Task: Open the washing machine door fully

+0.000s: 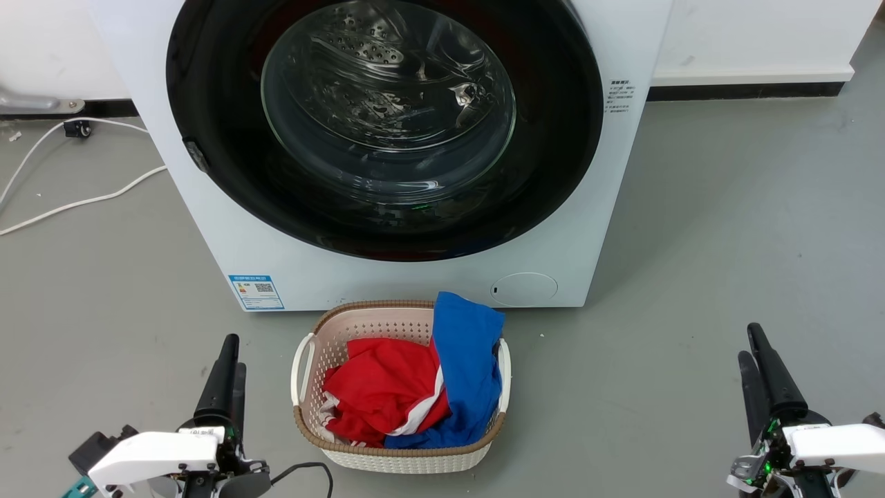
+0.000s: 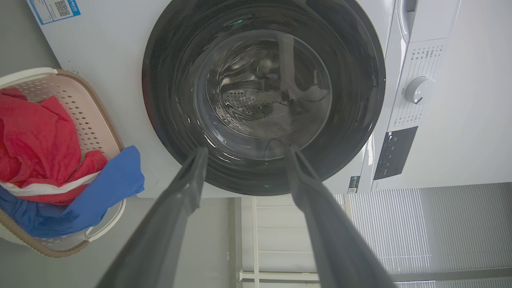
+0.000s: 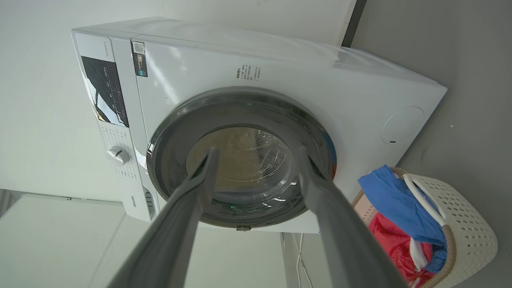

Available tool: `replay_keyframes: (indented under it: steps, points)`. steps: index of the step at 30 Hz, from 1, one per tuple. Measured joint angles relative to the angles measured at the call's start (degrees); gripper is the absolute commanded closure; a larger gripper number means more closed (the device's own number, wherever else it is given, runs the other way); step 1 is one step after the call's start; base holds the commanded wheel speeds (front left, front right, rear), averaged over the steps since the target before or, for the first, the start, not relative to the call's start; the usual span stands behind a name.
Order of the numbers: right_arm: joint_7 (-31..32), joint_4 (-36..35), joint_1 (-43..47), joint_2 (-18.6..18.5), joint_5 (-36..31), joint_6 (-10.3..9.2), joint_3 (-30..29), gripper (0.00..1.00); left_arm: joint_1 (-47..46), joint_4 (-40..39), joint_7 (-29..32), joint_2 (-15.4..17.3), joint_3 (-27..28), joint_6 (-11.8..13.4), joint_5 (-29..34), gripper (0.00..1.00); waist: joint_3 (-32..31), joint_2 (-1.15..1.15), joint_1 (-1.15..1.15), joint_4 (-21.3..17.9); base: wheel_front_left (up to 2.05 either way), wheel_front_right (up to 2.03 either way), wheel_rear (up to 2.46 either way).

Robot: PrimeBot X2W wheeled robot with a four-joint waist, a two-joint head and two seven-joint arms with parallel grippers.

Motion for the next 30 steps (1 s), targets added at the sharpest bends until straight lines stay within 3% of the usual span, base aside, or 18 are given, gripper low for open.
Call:
replay_keyframes:
  steps: [23,30]
  points:
    - [-5.4,-9.4,3.0,0.0,-34.4,0.01,1.6,0.0,1.5,-6.7,-5.3,0.2,-4.5,8.1,31.9,0.0,0.3,0.0,0.0,0.1,0.0,0.0,0.0]
    - [-6.8,-10.2,4.3,0.0,-42.6,0.01,2.6,0.0,2.0,-7.1,-6.7,1.1,-6.8,10.3,38.9,0.0,0.4,0.0,0.0,0.2,0.0,0.0,0.0]
